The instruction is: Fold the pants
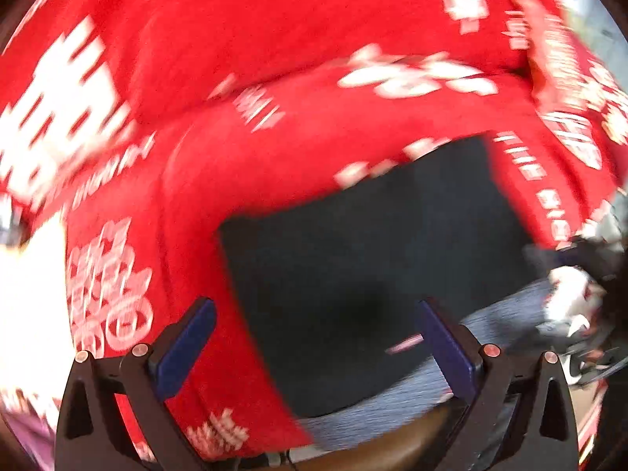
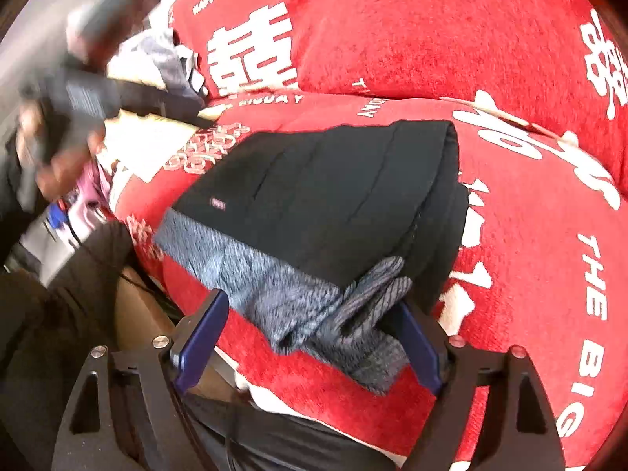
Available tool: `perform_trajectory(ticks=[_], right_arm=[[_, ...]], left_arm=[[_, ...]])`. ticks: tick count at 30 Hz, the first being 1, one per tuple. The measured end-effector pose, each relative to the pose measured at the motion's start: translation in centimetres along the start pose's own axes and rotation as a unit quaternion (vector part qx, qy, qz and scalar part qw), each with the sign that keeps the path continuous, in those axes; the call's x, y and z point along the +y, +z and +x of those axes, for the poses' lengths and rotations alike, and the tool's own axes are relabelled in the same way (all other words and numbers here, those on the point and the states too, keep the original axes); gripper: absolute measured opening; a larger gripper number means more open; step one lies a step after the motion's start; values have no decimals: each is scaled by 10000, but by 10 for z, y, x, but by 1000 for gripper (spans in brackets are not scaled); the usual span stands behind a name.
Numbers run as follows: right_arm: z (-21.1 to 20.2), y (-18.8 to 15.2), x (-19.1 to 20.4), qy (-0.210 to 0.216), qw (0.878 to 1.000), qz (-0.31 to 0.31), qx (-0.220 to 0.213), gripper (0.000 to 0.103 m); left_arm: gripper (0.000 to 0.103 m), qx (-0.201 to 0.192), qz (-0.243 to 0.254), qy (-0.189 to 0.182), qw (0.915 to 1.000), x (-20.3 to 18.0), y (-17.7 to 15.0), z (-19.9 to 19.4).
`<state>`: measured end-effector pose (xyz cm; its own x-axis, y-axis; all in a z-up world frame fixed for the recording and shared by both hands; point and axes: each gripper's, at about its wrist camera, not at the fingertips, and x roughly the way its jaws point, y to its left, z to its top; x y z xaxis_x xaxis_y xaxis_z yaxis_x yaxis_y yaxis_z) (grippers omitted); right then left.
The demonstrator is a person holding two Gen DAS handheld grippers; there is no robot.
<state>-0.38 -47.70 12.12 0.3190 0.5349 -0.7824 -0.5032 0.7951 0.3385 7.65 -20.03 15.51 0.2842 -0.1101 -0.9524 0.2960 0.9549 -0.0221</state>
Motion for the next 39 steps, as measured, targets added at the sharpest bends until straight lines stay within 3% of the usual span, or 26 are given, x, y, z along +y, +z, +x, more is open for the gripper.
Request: perform_trajectory(ticks=[2, 4, 6, 8, 11, 14, 16, 17, 18, 20, 22, 24, 26, 29, 31, 34, 37, 39], right_arm=[[9, 8, -10, 66, 9986, 519, -71, 88], [23, 12, -20, -158, 9938, 1098, -38, 85], [39, 16, -25, -406, 9895, 1352, 302, 31], [29, 20, -18, -390, 9905, 1299, 211, 22], [-4, 23, -4, -448, 9906, 1276, -214, 20], [-15, 19, -8, -580, 9871, 1431, -437, 20], [9, 17, -15, -973, 9861, 1345, -42, 23], [26, 13, -18, -1346, 9815, 1327, 292, 32], [30, 10, -20, -1475, 9793, 1356, 280, 37], [24, 8, -20, -1395, 9780, 1547, 63, 38], [16, 8, -19, -1558, 9734, 1677, 38, 47], [3, 13, -15, -2216, 9607, 1672, -21, 70], [-15, 21, -2, -2775, 9491, 1449, -357, 73], [-16, 47, 33, -3343, 9382, 577, -690, 77], [3, 65, 53, -3351, 9407, 44, -523, 81], [43, 88, 67, -2904, 9560, -379, -182, 81], [78, 103, 46, -2825, 9590, -37, 218, 81], [92, 101, 17, -2788, 9577, 513, 492, 80]], left_arm=[[102, 153, -390, 88, 9991, 14, -15, 24], [102, 200, -608, 71, 9979, 16, -24, 40], [102, 145, -784, -7, 9968, 16, -29, 47], [102, 103, -846, -31, 9964, 14, -29, 44], [102, -93, -627, 14, 9980, 3, -30, 29], [102, -209, -447, 57, 9988, -5, -30, 29], [102, -20, -424, 71, 9991, -8, -28, 44], [102, 10, -465, -5, 9989, -7, -29, 48], [102, 8, -532, -73, 9986, -5, -30, 49], [102, 31, -685, -227, 9974, 2, -32, 48], [102, 38, -720, -222, 9972, 7, -32, 47], [102, -41, -666, -79, 9977, 8, -31, 43], [102, -133, -651, 76, 9978, 10, -30, 40], [102, -181, -681, 173, 9974, 12, -26, 43], [102, -152, -725, 150, 9971, 12, -23, 48], [102, -101, -817, 92, 9966, 14, -20, 52], [103, -6, -860, -48, 9963, 19, -18, 58], [103, 98, -922, -221, 9954, 23, -16, 63]])
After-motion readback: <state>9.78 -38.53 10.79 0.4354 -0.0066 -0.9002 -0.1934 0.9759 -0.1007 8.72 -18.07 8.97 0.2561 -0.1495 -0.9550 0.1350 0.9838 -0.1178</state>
